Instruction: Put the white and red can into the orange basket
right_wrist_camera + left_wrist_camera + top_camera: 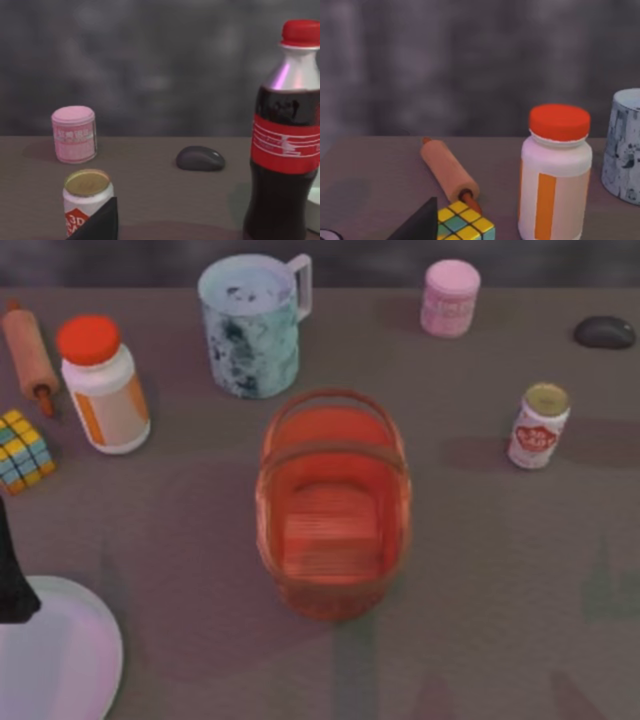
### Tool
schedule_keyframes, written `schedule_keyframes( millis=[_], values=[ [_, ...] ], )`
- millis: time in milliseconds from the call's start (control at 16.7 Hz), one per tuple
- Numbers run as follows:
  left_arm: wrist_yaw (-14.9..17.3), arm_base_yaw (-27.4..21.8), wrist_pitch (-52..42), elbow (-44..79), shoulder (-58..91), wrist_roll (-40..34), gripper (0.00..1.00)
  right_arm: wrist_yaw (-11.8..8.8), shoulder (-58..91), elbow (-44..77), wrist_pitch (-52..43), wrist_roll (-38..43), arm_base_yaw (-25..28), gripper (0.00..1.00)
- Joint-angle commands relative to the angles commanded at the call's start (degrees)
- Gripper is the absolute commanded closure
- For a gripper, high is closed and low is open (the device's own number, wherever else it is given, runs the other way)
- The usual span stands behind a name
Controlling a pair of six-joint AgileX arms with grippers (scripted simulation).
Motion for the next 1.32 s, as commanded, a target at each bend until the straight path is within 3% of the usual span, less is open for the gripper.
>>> schedule_keyframes(
  millis=[300,540,1320],
  values=[
    [0.0,0.0,0.0,0.0,0.0,0.0,0.00,-0.3,3.5,3.4,-2.3,-0.9,0.7,0.00],
    [0.0,0.0,0.0,0.0,0.0,0.0,0.00,-0.6,16.4,16.0,-10.5,-4.1,2.2,0.00],
    [0.0,0.0,0.0,0.0,0.0,0.0,0.00,0.3,96.8,89.6,-55.6,-21.4,8.2,0.00]
  ],
)
